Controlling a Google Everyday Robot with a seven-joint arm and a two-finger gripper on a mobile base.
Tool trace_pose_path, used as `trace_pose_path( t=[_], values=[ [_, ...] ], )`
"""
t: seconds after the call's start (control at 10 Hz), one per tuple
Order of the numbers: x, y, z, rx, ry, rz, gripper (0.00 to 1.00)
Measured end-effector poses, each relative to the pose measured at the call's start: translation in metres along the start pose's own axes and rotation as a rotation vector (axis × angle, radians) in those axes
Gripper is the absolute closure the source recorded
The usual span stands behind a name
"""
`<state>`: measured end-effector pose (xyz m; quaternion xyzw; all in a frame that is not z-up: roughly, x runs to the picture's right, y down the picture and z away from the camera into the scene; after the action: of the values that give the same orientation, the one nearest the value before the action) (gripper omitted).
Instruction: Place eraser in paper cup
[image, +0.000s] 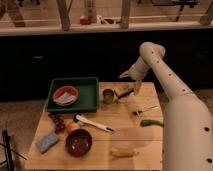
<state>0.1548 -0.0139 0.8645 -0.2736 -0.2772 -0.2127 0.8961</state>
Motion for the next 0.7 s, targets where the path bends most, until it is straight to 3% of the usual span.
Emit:
trace_pose_path(
  t=[0.7],
  values=[
    [-0.0045,-0.0073,-0.0106,0.017,0.010,-0.019,0.20]
  ],
)
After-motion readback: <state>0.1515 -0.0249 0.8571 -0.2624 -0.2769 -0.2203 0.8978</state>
